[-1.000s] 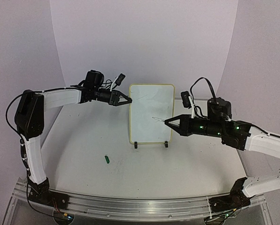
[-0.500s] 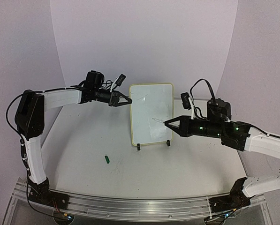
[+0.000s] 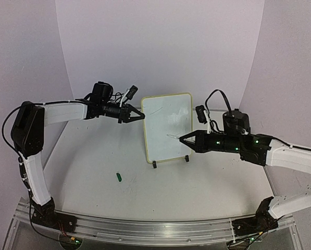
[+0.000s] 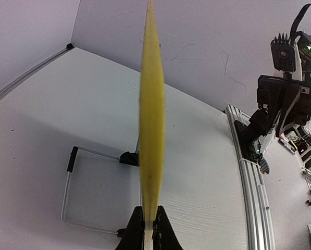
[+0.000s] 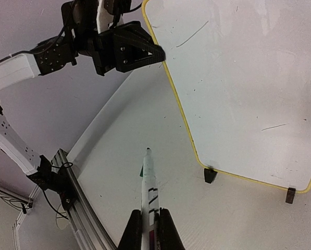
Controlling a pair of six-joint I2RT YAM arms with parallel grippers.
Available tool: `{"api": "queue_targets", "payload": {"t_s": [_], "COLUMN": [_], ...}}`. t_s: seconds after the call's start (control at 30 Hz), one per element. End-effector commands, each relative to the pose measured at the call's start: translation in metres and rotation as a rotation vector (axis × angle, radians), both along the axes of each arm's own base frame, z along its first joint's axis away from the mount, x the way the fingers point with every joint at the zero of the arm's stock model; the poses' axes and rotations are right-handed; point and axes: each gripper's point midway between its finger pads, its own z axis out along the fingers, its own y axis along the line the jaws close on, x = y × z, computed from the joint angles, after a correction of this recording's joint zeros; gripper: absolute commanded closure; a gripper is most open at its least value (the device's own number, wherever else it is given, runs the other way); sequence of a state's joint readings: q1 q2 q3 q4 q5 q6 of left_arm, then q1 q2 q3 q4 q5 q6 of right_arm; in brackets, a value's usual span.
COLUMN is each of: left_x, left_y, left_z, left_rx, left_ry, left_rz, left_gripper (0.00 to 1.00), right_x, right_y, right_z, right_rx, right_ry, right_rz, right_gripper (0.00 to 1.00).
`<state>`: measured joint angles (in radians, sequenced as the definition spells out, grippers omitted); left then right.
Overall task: Write a sentence on the whiteboard
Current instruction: Hold the whiteboard on the whiteboard stand, then write on the whiteboard with the whiteboard marker without the cap.
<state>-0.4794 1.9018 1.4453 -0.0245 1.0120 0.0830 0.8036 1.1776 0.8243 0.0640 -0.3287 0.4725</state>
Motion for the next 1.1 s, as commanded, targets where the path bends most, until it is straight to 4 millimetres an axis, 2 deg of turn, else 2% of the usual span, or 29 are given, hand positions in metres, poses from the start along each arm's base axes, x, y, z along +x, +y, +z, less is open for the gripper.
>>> {"api": "queue_targets", "payload": {"t_s": [0.0, 0.23, 0.47, 0.6, 0.83, 1.07], "left_x": [-0.014, -0.014, -0.014, -0.014, -0.013, -0.013], "left_y": [0.003, 0.004, 0.005, 0.004, 0.004, 0.005], "left_z": [-0.004, -0.005, -0.004, -0.003, 0.0, 0.0], "left_rx": [0.027, 0.032, 0.039, 0.038, 0.039, 0.043], "left_ry": [0.018, 0.018, 0.016, 0.012, 0.007, 0.007], "left_rz": [-0.012, -0.006, -0.001, -0.002, -0.003, -0.005], "left_gripper": [1.0, 1.0, 1.0, 1.0, 1.0, 1.0], "right_x": [0.017, 0.04, 0.063, 0.076, 0.1, 0.114], "right_y": [0.012, 0.044, 0.069, 0.077, 0.082, 0.084], "right_z": [0.038, 0.061, 0.07, 0.075, 0.069, 0.068], "right_rx": [0.064, 0.086, 0.088, 0.098, 0.089, 0.081], "right_ry": [-0.095, -0.172, -0.209, -0.216, -0.216, -0.23], "right_rz": [-0.024, 0.021, 0.068, 0.079, 0.049, 0.029], "right_gripper": [1.0, 1.0, 1.0, 1.0, 1.0, 1.0]}}
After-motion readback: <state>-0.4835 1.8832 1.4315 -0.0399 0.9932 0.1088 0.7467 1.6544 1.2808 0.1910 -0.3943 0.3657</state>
